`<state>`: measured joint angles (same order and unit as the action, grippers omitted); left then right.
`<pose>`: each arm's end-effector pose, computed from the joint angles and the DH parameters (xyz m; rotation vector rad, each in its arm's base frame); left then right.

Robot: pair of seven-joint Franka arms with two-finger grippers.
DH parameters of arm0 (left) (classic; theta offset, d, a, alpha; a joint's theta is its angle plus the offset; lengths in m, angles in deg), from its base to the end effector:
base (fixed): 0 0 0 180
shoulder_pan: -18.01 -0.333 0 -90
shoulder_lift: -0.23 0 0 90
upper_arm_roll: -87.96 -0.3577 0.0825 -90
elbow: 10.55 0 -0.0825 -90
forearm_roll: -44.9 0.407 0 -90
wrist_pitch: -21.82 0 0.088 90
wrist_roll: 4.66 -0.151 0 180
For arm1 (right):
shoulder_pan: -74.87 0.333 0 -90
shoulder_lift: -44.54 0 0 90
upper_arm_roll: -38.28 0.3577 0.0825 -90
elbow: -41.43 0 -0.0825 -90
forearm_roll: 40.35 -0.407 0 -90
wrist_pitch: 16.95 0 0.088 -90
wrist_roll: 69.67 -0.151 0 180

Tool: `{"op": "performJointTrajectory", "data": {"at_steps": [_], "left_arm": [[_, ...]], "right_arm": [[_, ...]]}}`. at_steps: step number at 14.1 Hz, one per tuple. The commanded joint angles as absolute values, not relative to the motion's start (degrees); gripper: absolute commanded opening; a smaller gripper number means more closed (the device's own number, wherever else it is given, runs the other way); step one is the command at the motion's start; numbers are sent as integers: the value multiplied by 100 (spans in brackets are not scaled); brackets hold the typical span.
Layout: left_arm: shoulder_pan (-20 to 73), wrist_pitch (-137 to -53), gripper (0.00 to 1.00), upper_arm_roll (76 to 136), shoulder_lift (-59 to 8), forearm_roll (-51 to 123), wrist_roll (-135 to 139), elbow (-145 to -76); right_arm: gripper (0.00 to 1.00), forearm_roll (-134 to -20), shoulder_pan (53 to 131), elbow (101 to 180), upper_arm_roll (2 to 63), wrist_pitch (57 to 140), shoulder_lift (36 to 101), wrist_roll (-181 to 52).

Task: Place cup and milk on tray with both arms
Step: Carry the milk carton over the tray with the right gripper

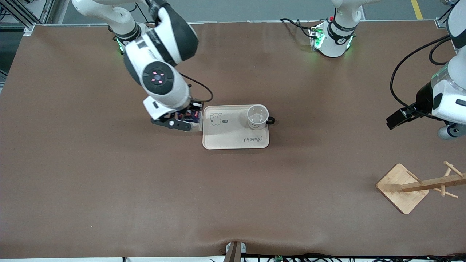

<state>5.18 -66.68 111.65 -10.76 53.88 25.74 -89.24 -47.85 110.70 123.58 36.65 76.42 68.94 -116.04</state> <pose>0.6339 -0.0711 0.6097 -3.0175 -0.5356 -0.0358 0.5568 0.4048 0.4218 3.0376 -0.3571 -0.3858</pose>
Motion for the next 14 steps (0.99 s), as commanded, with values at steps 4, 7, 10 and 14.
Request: {"op": "performJointTrajectory", "data": {"at_steps": [4, 7, 10, 14], "left_arm": [[544, -6256, 100, 10960, -674, 5254, 1462, -9018], [755, -6003, 100, 10494, -479, 4931, 732, -9097], [1159, -5957, 100, 9931, -224, 4736, 124, -9273], [1422, -6018, 100, 9712, 40, 4779, 97, -9685]], "right_arm": [[0, -5351, 11319, 11983, 3608, 8058, 7450, -11924], [0, -5591, 11512, 11992, 3599, 8447, 7653, -11977], [0, -5538, 11565, 12053, 3590, 8360, 7644, -11933], [0, -5416, 11661, 12255, 3590, 8307, 7644, -11933]]}}
